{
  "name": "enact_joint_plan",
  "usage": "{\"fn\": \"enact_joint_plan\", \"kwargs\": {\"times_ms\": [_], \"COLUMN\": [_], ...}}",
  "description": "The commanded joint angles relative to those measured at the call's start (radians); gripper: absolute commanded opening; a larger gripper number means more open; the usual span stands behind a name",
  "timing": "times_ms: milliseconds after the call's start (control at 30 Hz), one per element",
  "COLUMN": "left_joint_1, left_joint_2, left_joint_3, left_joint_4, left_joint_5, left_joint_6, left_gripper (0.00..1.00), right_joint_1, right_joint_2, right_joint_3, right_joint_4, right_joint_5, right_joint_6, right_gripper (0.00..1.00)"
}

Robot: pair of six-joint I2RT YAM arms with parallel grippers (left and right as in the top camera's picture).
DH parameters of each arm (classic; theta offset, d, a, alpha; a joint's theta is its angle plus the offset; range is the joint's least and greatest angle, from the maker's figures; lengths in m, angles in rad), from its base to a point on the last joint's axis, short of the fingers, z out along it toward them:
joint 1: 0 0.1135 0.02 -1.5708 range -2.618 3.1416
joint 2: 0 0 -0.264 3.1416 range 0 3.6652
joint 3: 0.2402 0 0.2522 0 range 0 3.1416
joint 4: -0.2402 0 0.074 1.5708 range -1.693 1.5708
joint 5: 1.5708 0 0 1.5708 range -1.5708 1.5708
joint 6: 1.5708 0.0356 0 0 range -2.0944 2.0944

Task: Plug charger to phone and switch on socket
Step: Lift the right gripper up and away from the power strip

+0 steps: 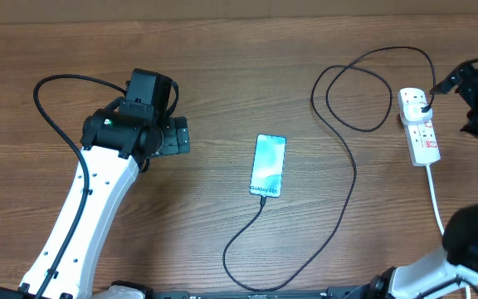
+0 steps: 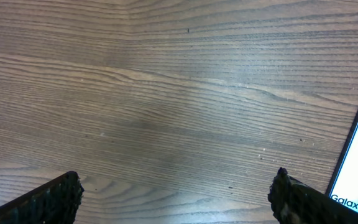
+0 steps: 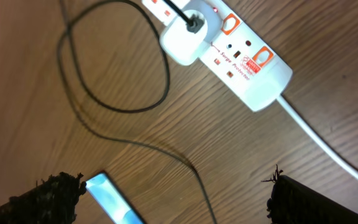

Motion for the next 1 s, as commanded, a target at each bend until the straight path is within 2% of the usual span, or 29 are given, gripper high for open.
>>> {"fn": "enact_joint_plan", "kwargs": {"times_ms": [0,300,533,967], "left_joint_1": [-0.005,-0.005,-0.005,-0.005], "left_joint_2": [-0.009,-0.009,-0.009,-0.009], "left_joint_3": [0.003,0.003,0.003,0.003], "left_joint_4": [0.0,0.0,0.0,0.0], "left_joint_5": [-0.013,-0.013,-0.013,-0.013], "left_joint_6": [0.004,0.004,0.004,0.004], "left_gripper": [1.0,1.0,1.0,1.0], "right_joint_1": [-0.001,-0.001,-0.001,-0.001], "right_joint_2": [-0.129,-0.334,-0.436,-0.434], "right_joint_3": [0.031,0.031,0.029,0.029], "right_joint_4": [-0.034,-0.153,-0.152,-0.151], "right_joint_5": [0.014,0.014,0.002,0.002], "right_joint_6": [0.04,0.059,0.059,0.059], "right_gripper": [1.0,1.0,1.0,1.0]}}
